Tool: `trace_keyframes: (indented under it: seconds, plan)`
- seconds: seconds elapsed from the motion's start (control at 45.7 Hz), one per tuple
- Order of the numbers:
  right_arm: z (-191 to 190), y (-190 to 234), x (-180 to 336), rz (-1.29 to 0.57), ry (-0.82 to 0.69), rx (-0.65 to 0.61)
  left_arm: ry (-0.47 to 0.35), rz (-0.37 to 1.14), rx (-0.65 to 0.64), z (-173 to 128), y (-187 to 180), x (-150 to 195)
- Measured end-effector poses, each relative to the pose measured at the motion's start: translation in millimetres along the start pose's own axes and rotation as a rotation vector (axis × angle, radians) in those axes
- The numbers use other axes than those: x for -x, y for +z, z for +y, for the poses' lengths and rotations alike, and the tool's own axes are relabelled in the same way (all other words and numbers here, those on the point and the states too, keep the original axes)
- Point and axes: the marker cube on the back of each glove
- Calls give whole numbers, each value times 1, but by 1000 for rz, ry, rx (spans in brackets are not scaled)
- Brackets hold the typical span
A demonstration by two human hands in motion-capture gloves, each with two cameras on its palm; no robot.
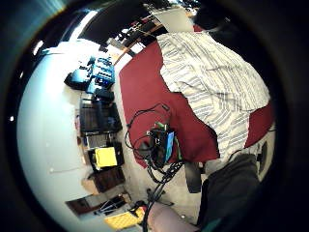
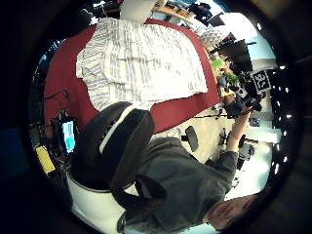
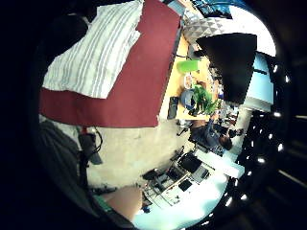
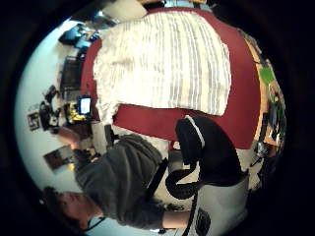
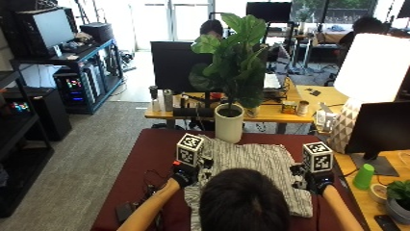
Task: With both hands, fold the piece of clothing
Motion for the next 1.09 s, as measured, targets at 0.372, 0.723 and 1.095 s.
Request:
trace_keyframes:
  seconds: [0.372, 0.723, 1.095]
  plan:
    - [5, 1, 0, -20, -8, 9, 1, 31, 24, 6, 3, -4]
    - [0, 29, 14, -27, -59, 123, 114, 40, 249, 22, 64, -21]
    - [-35, 133, 31, 55, -43, 296, 164, -45, 495, 27, 197, -55]
